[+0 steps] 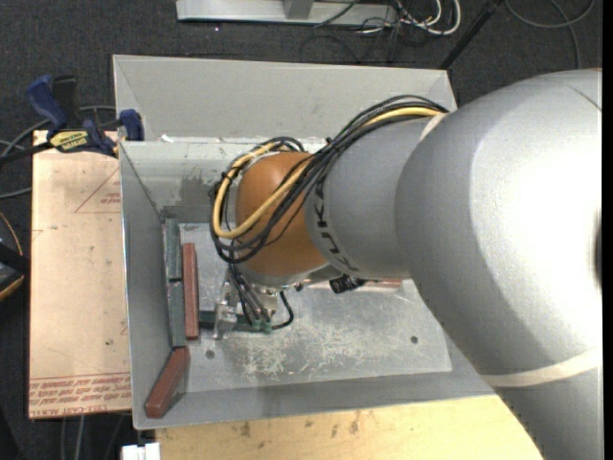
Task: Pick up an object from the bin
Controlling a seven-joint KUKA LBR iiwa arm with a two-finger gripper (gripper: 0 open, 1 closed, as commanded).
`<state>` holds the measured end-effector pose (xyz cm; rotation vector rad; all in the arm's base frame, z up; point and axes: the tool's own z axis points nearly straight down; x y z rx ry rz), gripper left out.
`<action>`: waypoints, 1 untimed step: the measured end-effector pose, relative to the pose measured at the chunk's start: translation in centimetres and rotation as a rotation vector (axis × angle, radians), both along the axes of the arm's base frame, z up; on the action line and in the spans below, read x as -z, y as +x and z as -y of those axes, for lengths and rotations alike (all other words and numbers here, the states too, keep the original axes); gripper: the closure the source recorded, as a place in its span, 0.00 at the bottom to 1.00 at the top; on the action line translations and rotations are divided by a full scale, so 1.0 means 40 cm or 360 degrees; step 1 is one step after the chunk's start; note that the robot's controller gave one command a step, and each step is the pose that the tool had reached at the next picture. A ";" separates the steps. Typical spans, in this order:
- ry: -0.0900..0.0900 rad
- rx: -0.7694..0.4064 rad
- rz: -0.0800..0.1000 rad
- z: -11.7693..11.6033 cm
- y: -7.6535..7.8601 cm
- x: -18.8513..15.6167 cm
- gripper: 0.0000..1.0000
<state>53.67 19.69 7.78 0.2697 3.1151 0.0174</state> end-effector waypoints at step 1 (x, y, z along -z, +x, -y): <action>-0.0008 0.0036 -0.0011 -0.021 -0.030 -0.454 1.00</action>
Offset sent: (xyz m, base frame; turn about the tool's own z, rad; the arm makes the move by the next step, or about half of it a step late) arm 0.0000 0.0000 0.0000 0.0000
